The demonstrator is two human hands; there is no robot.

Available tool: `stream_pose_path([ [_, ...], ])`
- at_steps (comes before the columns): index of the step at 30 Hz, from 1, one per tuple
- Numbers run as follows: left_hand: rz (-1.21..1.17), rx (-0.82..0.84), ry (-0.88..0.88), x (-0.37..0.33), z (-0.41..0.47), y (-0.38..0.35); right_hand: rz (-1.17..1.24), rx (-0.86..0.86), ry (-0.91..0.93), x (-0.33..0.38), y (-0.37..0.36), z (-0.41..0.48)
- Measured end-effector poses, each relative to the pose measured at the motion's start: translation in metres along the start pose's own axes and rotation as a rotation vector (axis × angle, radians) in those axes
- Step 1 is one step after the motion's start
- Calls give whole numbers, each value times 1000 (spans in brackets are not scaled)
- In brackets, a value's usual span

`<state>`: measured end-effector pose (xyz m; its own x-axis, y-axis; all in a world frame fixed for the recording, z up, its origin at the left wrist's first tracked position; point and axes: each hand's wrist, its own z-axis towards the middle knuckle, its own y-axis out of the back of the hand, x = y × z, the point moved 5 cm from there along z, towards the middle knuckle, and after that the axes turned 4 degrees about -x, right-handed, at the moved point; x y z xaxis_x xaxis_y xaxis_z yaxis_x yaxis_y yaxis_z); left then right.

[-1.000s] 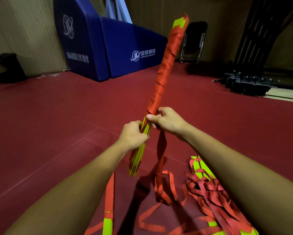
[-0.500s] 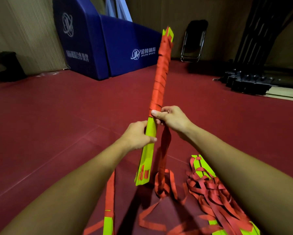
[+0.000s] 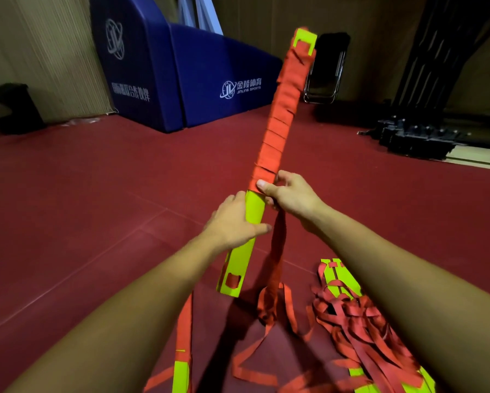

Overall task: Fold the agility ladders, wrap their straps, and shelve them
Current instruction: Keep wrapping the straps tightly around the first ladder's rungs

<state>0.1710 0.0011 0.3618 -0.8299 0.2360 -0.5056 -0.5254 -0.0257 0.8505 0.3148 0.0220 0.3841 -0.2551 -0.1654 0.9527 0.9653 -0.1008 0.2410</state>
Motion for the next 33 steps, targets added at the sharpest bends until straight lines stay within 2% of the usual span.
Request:
stream_pose_path([
  [3, 173, -40, 45, 2, -5, -1, -179, -54, 42, -5, -2, 1],
  [5, 162, -38, 64, 0, -5, 1, -291, -98, 79, -5, -2, 2],
  [7, 90, -45, 82, -3, -6, 3, -304, -84, 108, 1, -2, 2],
  [9, -70, -34, 77, -6, -6, 6, -243, 60, 113, 10, -4, -3],
  [12, -252, 73, 70, -4, -6, 1, -148, 317, 83, 19, -1, -12],
  [16, -464, 228, 15, 0, -5, -7, -81, 385, 41, 22, 7, -16],
  [20, -392, 269, -21, 6, -2, -13, -118, 304, 56, 21, 8, -18],
  [23, -215, 243, -43, -2, -8, -1, -103, 204, 50, 19, 8, -18],
  [26, -186, 295, -32, -5, -10, -1, -143, 159, 52, 18, 11, -17],
  [29, -88, 255, -44, -7, -11, -3, -130, 204, 28, 15, 8, -17],
  [33, -61, 215, -84, -7, -16, -5, -25, 382, -106, 3, -1, -17],
])
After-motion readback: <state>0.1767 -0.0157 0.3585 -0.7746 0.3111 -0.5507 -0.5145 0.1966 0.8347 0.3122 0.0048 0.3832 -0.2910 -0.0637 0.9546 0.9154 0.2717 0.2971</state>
